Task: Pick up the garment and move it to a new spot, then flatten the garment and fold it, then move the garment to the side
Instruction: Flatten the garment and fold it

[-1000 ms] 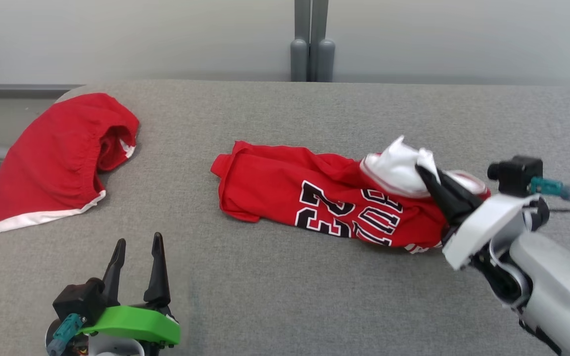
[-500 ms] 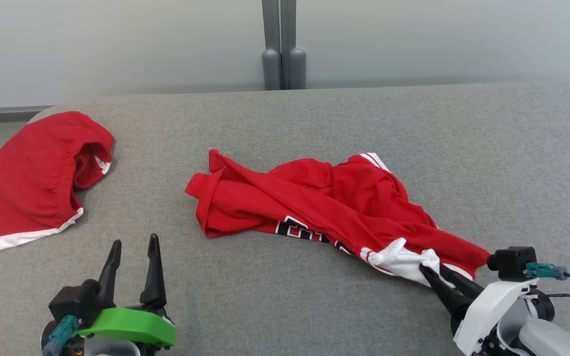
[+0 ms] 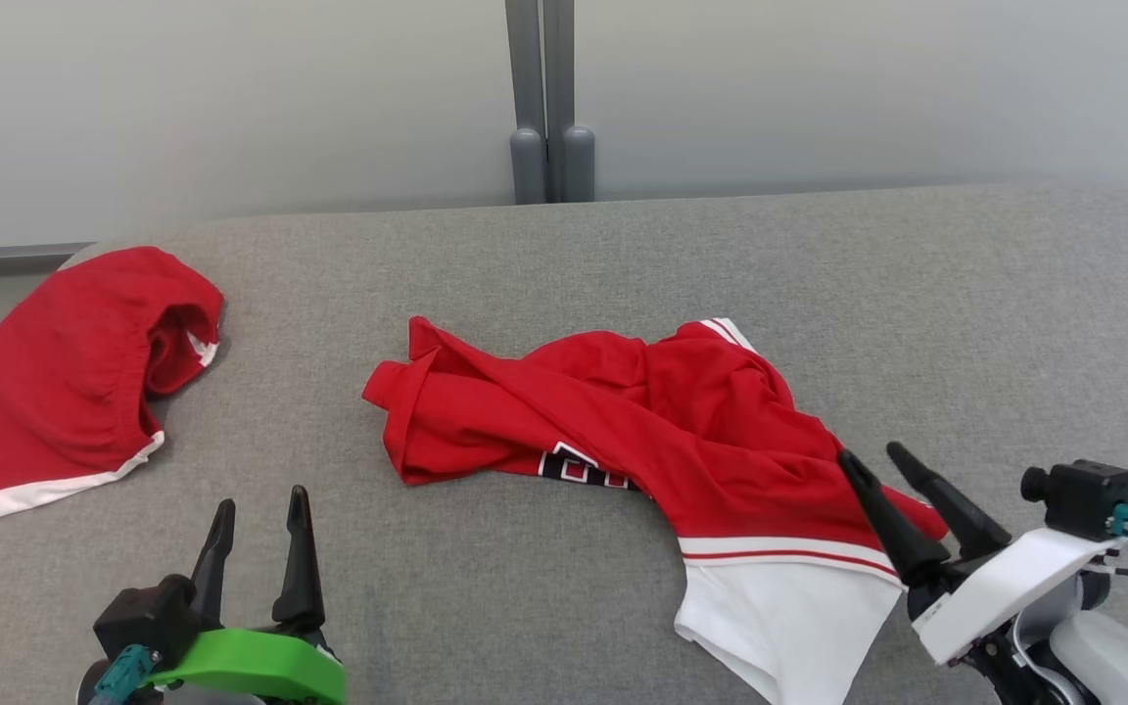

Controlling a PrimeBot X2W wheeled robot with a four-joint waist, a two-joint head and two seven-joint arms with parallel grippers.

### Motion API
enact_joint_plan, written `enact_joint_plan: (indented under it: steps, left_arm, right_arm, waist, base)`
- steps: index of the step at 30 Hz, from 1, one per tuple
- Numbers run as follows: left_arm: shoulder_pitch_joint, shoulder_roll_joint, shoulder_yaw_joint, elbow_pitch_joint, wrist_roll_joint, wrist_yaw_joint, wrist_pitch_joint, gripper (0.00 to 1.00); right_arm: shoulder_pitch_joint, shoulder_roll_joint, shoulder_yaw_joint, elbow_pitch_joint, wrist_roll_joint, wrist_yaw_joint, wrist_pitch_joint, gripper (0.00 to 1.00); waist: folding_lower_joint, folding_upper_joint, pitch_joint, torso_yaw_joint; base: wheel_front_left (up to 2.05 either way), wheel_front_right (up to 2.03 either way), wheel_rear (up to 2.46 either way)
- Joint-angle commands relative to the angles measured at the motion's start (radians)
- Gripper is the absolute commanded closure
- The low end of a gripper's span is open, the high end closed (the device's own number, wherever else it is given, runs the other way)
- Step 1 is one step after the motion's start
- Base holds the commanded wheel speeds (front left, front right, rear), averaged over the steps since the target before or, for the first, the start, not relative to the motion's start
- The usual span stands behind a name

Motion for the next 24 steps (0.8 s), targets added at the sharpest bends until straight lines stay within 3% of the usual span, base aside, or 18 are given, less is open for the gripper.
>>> enact_joint_plan:
  steps: [1, 5, 10, 13, 24]
  left_arm:
    - [0.011, 0.007, 0.005, -0.004, -0.007, 0.005, -0.001, 0.0]
    - [0.02, 0.009, 0.005, -0.016, -0.008, 0.012, -0.001, 0.0]
    - [0.011, 0.01, 0.002, -0.028, -0.011, 0.016, 0.0, 0.0]
    - [0.0, 0.011, -0.008, -0.025, -0.011, 0.011, 0.003, 0.0]
    - [-0.047, 0.038, -0.035, -0.027, 0.003, 0.004, 0.036, 0.0]
  right_arm:
    - [0.02, 0.008, -0.036, -0.005, -0.025, 0.0, -0.01, 0.0]
    - [0.05, 0.072, -0.192, -0.009, -0.142, 0.0, -0.016, 0.0]
    - [0.079, 0.205, -0.353, 0.001, -0.31, 0.0, -0.016, 0.0]
    - [0.076, 0.263, -0.363, 0.013, -0.366, 0.0, -0.016, 0.0]
    - [0.059, 0.275, -0.359, 0.058, -0.422, 0.0, -0.016, 0.0]
  waist:
    - [0.0, 0.0, -0.008, -0.004]
    - [0.0, 0.0, -0.01, -0.006]
    - [0.0, 0.0, 0.012, -0.01]
    - [0.0, 0.0, 0.019, -0.009]
    - [0.0, 0.0, 0.031, -0.023]
  base:
    - [0.0, 0.0, 0.0]
    - [0.0, 0.0, 0.0]
    - [0.0, 0.0, 0.0]
    - [0.0, 0.0, 0.0]
    - [0.0, 0.0, 0.0]
